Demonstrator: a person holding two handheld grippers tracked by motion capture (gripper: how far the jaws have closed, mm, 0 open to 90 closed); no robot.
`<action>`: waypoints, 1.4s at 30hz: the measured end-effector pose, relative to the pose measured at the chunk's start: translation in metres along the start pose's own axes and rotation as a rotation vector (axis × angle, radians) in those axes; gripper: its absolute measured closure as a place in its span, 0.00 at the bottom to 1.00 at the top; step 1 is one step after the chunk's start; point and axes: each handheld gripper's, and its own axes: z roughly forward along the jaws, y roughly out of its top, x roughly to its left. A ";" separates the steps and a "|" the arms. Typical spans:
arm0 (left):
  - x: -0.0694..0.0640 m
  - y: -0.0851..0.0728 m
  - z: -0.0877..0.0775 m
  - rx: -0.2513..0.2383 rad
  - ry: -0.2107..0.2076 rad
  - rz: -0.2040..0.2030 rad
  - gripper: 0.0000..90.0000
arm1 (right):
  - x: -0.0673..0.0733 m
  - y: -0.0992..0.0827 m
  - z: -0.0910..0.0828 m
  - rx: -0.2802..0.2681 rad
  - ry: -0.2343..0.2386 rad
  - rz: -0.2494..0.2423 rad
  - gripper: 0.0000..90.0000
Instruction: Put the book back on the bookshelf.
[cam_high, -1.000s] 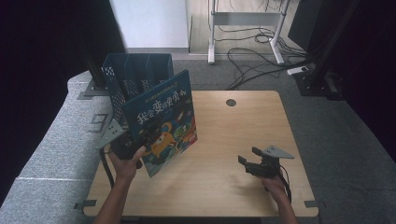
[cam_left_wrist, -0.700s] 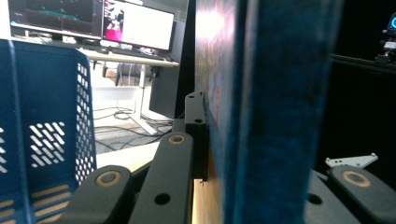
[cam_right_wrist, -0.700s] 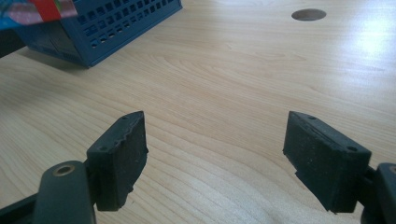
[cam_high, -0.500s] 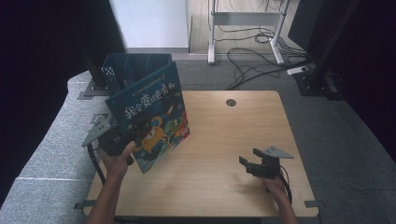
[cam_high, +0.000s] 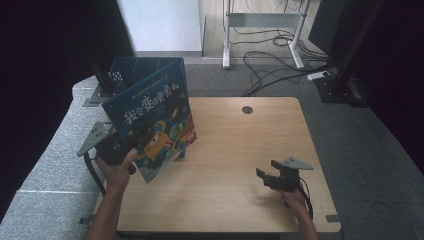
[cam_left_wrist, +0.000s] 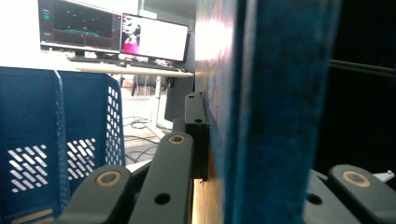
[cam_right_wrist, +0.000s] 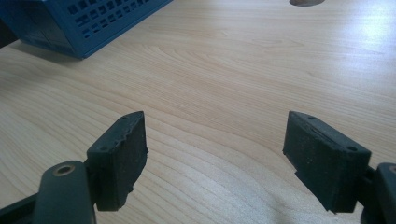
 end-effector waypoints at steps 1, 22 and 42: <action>0.001 0.001 -0.001 -0.002 0.004 -0.001 0.92 | 0.000 0.000 0.000 0.002 -0.001 0.001 0.23; 0.030 0.024 -0.015 -0.052 0.108 -0.013 0.92 | -0.003 -0.005 0.003 0.020 -0.002 0.004 0.23; 0.047 0.018 0.012 -0.037 0.235 -0.020 0.92 | -0.004 -0.006 0.005 0.022 0.002 0.007 0.24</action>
